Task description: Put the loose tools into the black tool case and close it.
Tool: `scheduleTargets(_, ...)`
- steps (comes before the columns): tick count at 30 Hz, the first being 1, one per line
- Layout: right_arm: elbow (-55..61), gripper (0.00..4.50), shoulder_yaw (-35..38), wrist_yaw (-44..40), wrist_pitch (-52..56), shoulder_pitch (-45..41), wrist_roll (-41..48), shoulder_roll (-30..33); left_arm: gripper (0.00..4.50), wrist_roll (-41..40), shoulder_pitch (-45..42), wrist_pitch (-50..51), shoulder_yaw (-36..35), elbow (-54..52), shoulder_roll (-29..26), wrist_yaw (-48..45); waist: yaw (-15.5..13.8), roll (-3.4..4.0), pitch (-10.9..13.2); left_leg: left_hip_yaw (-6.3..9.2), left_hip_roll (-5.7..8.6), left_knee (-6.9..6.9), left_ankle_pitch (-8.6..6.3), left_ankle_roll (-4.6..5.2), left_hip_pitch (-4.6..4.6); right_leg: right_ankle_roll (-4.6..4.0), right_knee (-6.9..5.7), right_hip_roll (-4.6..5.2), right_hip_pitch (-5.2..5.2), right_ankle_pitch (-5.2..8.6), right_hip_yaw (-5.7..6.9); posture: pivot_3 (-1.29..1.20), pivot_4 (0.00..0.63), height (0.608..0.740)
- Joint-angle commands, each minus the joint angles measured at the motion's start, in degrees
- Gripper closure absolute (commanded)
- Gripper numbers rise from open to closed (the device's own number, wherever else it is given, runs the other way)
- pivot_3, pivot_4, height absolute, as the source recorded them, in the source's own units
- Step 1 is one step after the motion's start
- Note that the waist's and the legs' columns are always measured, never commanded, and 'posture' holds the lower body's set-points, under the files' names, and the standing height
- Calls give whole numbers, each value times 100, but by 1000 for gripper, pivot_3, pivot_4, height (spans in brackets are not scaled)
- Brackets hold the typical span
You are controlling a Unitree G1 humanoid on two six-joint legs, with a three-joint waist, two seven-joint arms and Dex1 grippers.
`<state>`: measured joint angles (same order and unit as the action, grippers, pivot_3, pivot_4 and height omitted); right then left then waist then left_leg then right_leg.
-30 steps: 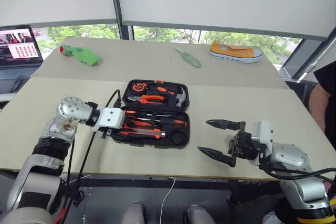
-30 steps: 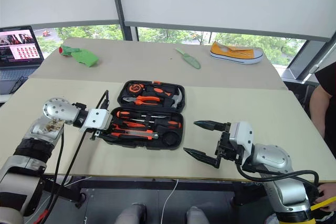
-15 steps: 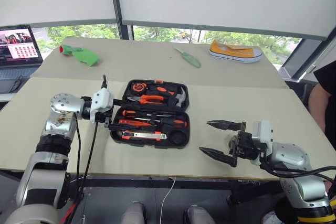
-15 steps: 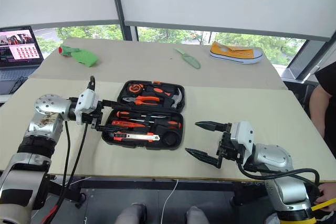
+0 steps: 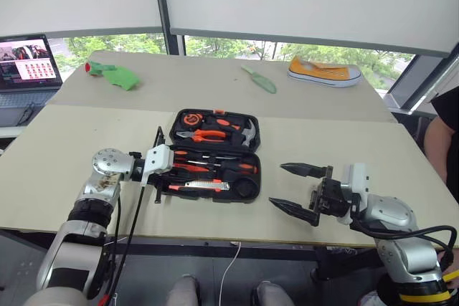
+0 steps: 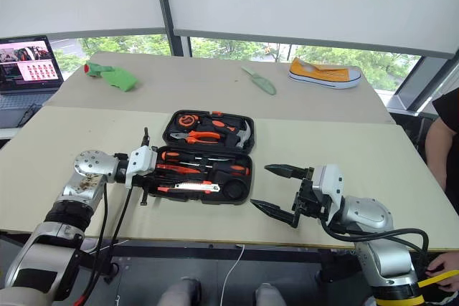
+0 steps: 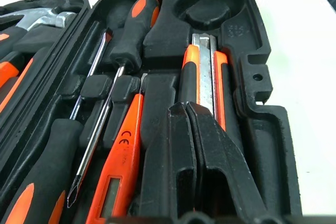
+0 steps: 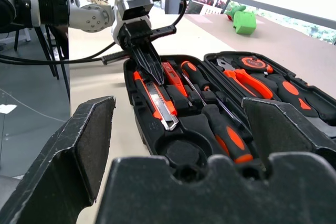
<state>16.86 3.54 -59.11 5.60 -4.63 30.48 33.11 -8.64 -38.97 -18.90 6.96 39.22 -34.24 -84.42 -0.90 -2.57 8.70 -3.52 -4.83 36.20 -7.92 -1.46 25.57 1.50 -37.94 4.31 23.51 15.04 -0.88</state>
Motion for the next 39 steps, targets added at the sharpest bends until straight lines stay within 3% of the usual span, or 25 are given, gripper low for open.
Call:
scheduleTargets(1,202,0,123,40,-57,50,52,25,4435,349,124,20,273,58,-31,33,5,1,0,0,0,-1,0,0,-12,2,4,1,-15,1,1,0,150,740)
scheduleTargets(7,421,0,341,164,184,378,234,163,4435,194,189,1090,159,62,-17,323,6,34,-20,0,0,-14,-1,0,-34,15,23,3,-38,13,3,0,150,740)
scheduleTargets(11,541,0,485,242,303,567,343,224,4435,299,226,806,239,158,-124,177,32,35,-24,1,-1,-14,-1,0,-37,17,23,2,-39,14,3,0,150,740)
scheduleTargets(16,654,0,749,366,218,817,328,258,4435,-338,235,537,-218,42,26,-15,33,42,-27,1,-1,-21,-1,0,-41,13,24,2,-37,17,2,0,150,740)
scheduleTargets(19,763,0,1225,360,119,1306,312,370,3740,-1082,302,774,-757,-526,50,-121,28,39,-25,1,1,-24,-2,2,-30,6,34,4,-33,13,2,0,150,740)
scheduleTargets(21,788,0,1624,290,43,1777,259,455,2818,-1414,465,1042,-948,-1101,-99,-221,12,37,-23,1,1,-25,-6,6,-22,3,38,4,-30,12,4,0,150,740)
scheduleTargets(24,698,0,2169,243,-212,2456,83,460,1976,-1775,941,1547,-1117,-2066,-394,-308,15,37,-22,2,2,-29,-8,8,-19,5,45,6,-32,13,5,0,150,740)
scheduleTargets(29,342,0,2662,318,-558,3150,-208,359,177,-2210,2057,2085,-1379,-3151,-857,-432,78,46,-25,-2,0,-36,-11,9,-40,26,51,7,-41,33,1,0,150,740)
scheduleTargets(32,233,0,2731,393,-291,3292,-82,361,46,-2251,2408,2121,-1520,-3329,-913,-293,80,46,-25,0,-4,-34,-11,8,-42,-9,45,8,-39,59,3,0,150,740)
scheduleTargets(39,669,0,1706,545,1430,2089,-358,1730,46,-2370,2661,2399,-1396,-3746,-770,-139,102,53,-20,-11,0,-28,-37,-35,-45,-12,50,18,-36,50,-6,0,150,740)
